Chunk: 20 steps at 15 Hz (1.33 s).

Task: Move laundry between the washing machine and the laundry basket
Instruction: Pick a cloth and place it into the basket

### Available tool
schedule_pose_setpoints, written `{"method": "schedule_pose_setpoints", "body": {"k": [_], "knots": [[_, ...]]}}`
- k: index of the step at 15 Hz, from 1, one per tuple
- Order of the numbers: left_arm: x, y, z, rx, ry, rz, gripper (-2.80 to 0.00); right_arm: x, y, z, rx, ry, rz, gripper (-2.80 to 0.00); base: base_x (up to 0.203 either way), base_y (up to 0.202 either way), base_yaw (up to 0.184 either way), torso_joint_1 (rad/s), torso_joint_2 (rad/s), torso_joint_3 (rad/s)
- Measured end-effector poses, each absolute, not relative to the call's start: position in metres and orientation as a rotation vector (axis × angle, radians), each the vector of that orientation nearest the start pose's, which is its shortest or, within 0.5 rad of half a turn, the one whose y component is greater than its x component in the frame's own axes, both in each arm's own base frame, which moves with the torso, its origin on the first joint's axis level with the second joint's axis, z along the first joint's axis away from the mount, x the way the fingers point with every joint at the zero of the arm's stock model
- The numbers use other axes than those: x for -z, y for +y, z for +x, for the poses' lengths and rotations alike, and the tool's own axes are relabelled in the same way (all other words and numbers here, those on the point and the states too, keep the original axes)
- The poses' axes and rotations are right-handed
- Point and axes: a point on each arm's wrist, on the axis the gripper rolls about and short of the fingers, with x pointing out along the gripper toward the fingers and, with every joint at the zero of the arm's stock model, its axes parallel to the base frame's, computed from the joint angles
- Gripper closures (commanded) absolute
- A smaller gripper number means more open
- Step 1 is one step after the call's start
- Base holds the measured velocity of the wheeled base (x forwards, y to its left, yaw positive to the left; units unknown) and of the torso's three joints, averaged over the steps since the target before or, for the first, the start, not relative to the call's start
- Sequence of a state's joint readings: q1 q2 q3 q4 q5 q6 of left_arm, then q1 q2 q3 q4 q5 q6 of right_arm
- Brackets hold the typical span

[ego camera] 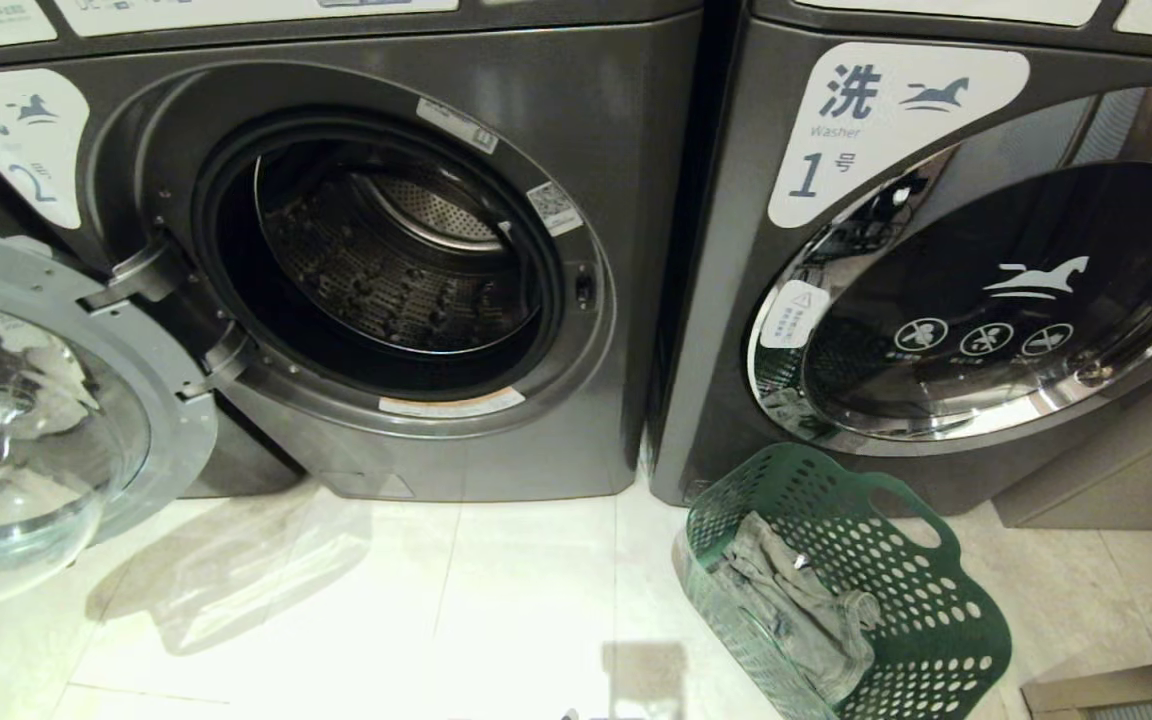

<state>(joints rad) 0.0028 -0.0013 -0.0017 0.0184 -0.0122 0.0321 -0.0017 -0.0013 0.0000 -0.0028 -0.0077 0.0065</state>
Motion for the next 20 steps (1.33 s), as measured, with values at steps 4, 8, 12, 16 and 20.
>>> {"method": "schedule_pose_setpoints", "body": {"k": [4, 8, 12, 16, 20], "knots": [[-0.0737, -0.0003, -0.0229, 0.010, 0.016, 0.032, 0.00, -0.0758, -0.0001, -0.0229, 0.009, -0.004, 0.007, 0.00, 0.000, 0.051, 0.002, 0.001, 0.00, 0.001], [-0.0736, -0.0002, -0.0229, 0.006, 0.017, 0.033, 0.00, -0.0757, -0.0001, -0.0229, 0.010, -0.004, 0.011, 0.00, 0.000, 0.000, 0.000, 0.000, 0.00, 0.000], [-0.0735, -0.0003, -0.0229, 0.008, 0.019, 0.037, 0.00, -0.0757, -0.0001, -0.0229, 0.011, -0.004, 0.012, 0.00, 0.000, 0.000, 0.000, 0.004, 0.00, -0.034], [-0.0738, -0.0003, -0.0232, 0.006, 0.022, 0.033, 0.00, -0.0757, -0.0002, -0.0229, 0.011, -0.004, 0.012, 0.00, 0.000, 0.000, 0.000, 0.000, 0.00, -0.199], [-0.0738, -0.0002, -0.0232, 0.006, 0.022, 0.033, 0.00, -0.0757, -0.0001, -0.0229, 0.008, -0.004, 0.002, 0.00, 0.000, 0.000, 0.000, 0.002, 0.00, -0.205]]}}
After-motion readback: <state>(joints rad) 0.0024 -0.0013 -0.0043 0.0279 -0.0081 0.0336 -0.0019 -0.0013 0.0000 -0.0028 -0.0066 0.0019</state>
